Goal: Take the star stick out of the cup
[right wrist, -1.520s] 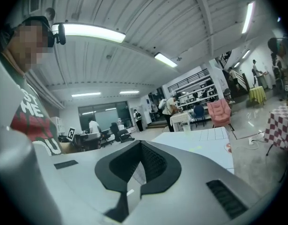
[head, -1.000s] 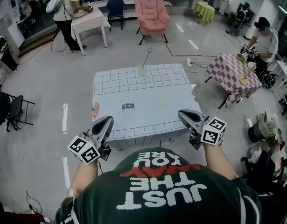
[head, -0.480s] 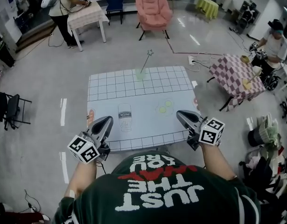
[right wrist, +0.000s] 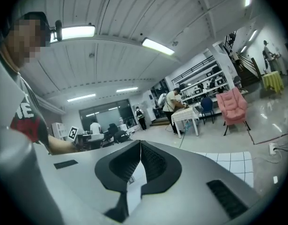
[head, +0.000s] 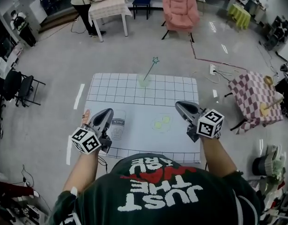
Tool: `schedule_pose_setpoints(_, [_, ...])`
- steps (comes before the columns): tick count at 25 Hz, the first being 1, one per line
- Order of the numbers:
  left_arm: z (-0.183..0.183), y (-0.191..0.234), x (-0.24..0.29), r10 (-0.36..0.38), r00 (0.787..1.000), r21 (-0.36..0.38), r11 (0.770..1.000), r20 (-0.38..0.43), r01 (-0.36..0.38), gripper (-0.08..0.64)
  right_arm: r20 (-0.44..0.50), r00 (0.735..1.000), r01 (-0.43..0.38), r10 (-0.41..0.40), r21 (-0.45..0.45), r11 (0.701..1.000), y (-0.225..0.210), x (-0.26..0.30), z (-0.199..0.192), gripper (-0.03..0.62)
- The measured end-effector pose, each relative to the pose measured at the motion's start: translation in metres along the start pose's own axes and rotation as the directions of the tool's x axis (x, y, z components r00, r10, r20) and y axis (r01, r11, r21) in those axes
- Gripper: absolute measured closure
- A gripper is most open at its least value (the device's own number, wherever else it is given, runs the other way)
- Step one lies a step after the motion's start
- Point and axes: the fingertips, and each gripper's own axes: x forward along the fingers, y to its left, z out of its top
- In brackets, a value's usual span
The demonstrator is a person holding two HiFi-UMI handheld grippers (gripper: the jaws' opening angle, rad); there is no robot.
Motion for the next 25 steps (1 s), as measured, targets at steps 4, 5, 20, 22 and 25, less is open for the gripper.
schedule_pose_setpoints(4, [-0.004,0.022,0.027,-0.003,0.999,0.028,1.000,-0.044,0.004,0.563,-0.011,0.999,0.035,-0.035,0.017,0.999,-0.049,0.036,0.005,0.560])
schedule_pose_setpoints(5, [-0.004,0.031,0.034,-0.013,0.999,0.036,0.999,-0.050,0.015,0.563,-0.014,0.999,0.048,-0.048,0.022,0.999,-0.061,0.048,0.006,0.560])
schedule_pose_setpoints(20, [-0.056,0.175,0.166,-0.128,0.986,0.012,0.992,-0.103,0.129,0.563,-0.113,0.982,0.157,-0.150,0.055,0.986,-0.194,0.231,-0.035,0.459])
schedule_pose_setpoints(22, [-0.069,0.190,0.179,-0.121,0.987,-0.008,0.993,-0.105,0.121,0.563,-0.129,0.982,0.148,-0.140,0.053,0.988,-0.206,0.251,-0.045,0.459])
schedule_pose_setpoints(25, [-0.086,0.202,0.194,-0.119,0.988,-0.040,0.992,-0.100,0.116,0.563,-0.144,0.982,0.135,-0.125,0.068,0.988,-0.219,0.272,-0.060,0.460])
